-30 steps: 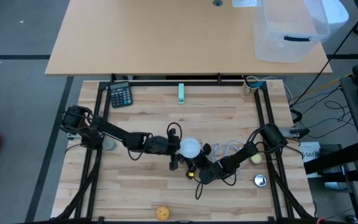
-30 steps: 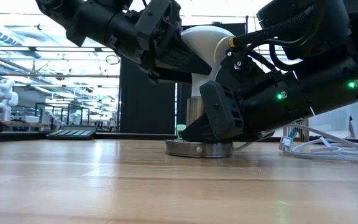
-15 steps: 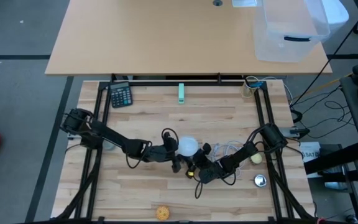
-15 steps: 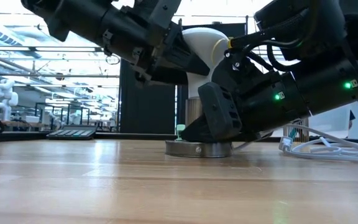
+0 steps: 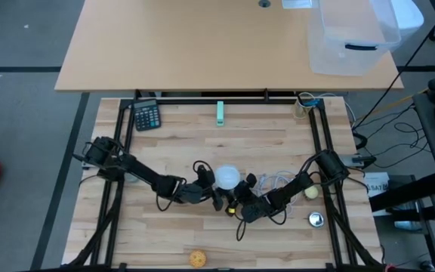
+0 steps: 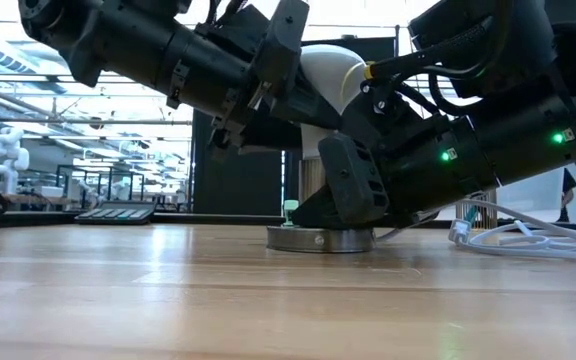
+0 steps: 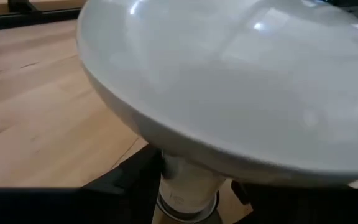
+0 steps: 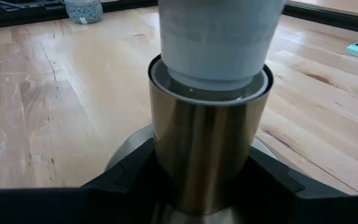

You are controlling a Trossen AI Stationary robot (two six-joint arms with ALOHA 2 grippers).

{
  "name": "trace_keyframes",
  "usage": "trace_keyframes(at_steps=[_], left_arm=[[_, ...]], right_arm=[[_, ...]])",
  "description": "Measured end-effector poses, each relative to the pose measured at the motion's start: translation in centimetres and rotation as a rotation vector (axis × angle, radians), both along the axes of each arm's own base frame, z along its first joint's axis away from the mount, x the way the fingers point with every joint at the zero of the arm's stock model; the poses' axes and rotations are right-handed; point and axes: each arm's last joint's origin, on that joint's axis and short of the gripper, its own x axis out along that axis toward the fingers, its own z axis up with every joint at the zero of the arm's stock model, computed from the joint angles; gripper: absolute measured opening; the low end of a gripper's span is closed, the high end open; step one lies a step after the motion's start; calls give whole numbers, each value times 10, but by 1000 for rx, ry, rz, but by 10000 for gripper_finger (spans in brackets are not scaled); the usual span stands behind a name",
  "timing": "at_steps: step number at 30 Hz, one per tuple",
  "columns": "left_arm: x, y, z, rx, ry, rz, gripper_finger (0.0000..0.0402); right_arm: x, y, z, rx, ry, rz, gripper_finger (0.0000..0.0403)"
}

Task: Screw lightbulb
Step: Remove the white lightbulb from the silver lamp

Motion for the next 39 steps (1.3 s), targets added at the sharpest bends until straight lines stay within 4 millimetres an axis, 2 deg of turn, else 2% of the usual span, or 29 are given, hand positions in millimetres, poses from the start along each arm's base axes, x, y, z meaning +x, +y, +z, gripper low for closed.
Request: trace_keyframes(at_steps=[15,22,30,35,39], left_arm=[[-1,-3,3,-4,-45,51,208],[-1,-3,5,2,-59,57,188],[-1,-3,5,22,-58,49,185],[0,-4,4,43,-33,-7,184],[-1,-7,5,126,-6,-56,195]], right_arm=[[0,0,1,6,-8,-5,183],[0,0,1,9,-13,-7,183],[0,0,1,8,-11,-7,183],[0,1,0,9,-2,2,183],[0,1,0,6,2,8,183]])
